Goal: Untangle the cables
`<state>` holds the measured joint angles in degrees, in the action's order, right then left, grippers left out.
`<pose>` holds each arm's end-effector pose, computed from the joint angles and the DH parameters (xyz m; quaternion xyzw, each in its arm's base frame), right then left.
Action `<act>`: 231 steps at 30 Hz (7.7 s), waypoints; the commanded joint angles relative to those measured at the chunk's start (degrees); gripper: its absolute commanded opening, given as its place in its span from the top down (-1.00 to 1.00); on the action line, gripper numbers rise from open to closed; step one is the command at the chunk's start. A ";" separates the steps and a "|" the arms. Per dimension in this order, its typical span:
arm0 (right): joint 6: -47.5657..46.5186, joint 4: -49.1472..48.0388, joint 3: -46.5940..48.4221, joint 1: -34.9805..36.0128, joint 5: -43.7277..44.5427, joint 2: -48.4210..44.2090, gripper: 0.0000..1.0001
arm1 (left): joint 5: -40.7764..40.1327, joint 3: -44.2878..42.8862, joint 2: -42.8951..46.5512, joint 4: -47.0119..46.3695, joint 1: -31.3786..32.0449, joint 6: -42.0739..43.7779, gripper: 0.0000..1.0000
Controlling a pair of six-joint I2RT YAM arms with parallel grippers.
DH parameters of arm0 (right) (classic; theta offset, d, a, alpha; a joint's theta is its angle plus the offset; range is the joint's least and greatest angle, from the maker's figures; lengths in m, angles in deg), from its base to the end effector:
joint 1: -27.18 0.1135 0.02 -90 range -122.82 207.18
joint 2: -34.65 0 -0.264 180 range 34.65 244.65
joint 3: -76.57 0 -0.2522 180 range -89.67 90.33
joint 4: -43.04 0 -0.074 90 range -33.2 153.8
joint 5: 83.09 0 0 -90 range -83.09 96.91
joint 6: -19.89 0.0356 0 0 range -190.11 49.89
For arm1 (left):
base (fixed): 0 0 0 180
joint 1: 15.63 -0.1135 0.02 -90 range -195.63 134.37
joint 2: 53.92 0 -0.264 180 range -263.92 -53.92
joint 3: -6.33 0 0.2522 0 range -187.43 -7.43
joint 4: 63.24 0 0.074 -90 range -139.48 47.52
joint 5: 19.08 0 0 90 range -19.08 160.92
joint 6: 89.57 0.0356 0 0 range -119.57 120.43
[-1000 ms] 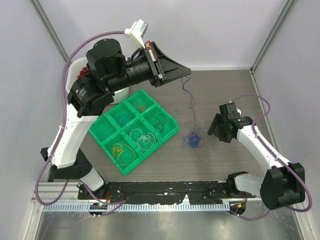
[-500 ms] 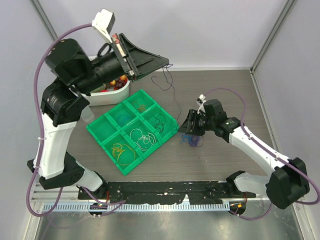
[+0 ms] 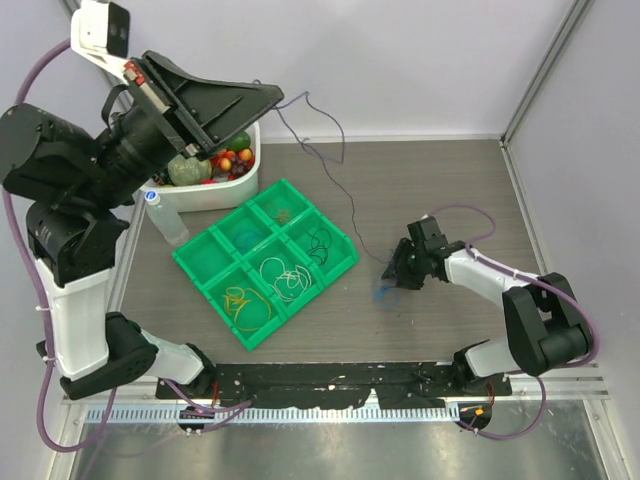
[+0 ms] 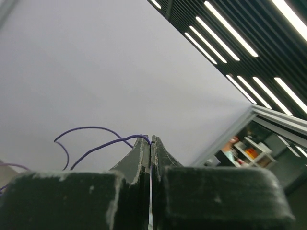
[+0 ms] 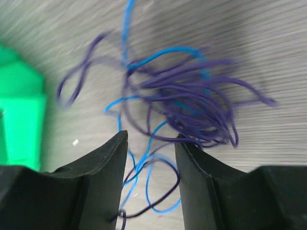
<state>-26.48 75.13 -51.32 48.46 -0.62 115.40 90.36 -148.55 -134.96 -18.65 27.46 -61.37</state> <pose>0.2334 0.0959 0.1578 0.1708 0.9504 0.1889 0.1786 0.0963 -0.1063 0.6691 0.0627 0.5154 -0.7262 0.4506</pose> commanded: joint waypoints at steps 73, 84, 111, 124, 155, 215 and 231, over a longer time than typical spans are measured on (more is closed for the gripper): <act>-14.37 14.81 9.82 -21.46 10.35 -1.47 -0.22 | -74.90 -0.65 1.41 5.63 11.66 58.73 1.00; -16.04 17.00 10.87 -19.54 5.86 -3.40 -0.20 | -79.64 12.43 5.71 5.66 11.05 63.10 1.00; -16.48 15.60 9.11 -18.29 2.43 -2.62 -0.18 | -74.38 11.38 1.76 16.36 -6.43 54.96 1.00; -16.92 15.42 8.32 -18.29 2.70 -2.97 -0.18 | -74.98 30.45 8.08 18.39 -9.16 43.61 1.00; -17.09 14.98 7.62 -17.67 1.47 -2.00 -0.18 | -33.07 64.91 4.22 22.87 -29.55 14.35 1.00; -17.71 17.62 9.38 -8.45 1.90 -3.84 -0.17 | -34.73 68.96 0.70 25.52 -38.87 8.28 -0.55; -18.24 17.36 9.20 -8.45 1.29 -3.58 -0.17 | -31.22 70.63 -6.41 21.56 -40.63 2.39 -0.08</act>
<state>-43.68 92.66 -43.57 39.61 0.78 112.14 59.58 -77.71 -139.87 5.28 -12.76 -57.32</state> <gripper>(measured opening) 0.589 0.590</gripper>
